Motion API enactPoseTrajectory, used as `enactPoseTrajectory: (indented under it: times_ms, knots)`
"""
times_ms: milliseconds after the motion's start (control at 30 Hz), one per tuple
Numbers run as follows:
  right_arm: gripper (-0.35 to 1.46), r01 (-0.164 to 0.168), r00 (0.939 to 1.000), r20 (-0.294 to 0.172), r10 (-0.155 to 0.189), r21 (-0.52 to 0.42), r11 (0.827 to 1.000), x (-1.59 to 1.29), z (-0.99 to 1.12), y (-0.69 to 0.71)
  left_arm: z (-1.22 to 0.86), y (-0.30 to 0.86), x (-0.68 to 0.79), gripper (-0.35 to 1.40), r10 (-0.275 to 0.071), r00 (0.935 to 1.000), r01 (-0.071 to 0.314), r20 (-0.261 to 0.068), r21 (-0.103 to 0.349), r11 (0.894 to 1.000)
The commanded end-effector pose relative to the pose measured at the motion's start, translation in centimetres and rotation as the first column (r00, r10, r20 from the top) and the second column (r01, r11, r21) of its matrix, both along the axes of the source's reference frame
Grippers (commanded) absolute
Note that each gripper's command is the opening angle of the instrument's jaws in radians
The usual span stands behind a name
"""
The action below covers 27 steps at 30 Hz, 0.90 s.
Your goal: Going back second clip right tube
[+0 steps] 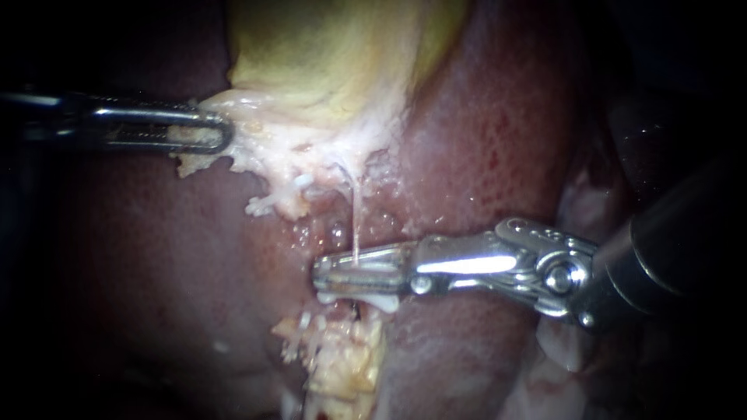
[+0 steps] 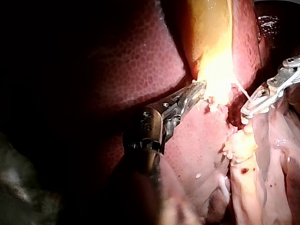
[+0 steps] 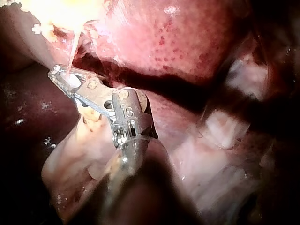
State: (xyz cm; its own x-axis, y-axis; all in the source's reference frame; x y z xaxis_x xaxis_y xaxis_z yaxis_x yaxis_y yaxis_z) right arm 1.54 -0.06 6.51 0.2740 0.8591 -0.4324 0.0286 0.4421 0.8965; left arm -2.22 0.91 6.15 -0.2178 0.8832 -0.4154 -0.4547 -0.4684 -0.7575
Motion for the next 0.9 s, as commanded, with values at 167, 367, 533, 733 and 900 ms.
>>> enactPoseTrajectory:
  times_ms: [167,367,533,733,900]
  knots:
    - [0.18,-0.006,1.0000,-0.004,0.006,-0.010,1.000,0.05,0.05,-0.04,-0.01,0.00,0.00,-0.35,-0.001,1.0000,0.001,0.000,0.000,1.000]
    - [0.42,-0.008,0.9998,-0.021,0.007,-0.052,0.999,0.16,0.19,-0.12,-0.01,-0.01,0.00,-0.35,-0.001,1.0000,0.001,0.000,0.000,1.000]
    - [0.48,-0.040,0.9992,-0.008,0.039,-0.099,0.994,0.19,0.39,-0.16,-0.03,-0.02,-0.01,-0.35,-0.002,1.0000,0.002,-0.001,0.000,1.000]
    - [0.49,-0.056,0.9984,0.003,0.056,-0.113,0.992,0.15,0.66,-0.15,-0.04,-0.02,-0.02,-0.35,-0.002,1.0000,0.002,-0.001,0.000,1.000]
    - [0.49,-0.059,0.9982,0.005,0.060,-0.119,0.991,0.09,0.78,-0.13,-0.04,-0.02,-0.02,-0.35,-0.002,1.0000,0.002,-0.001,0.000,1.000]
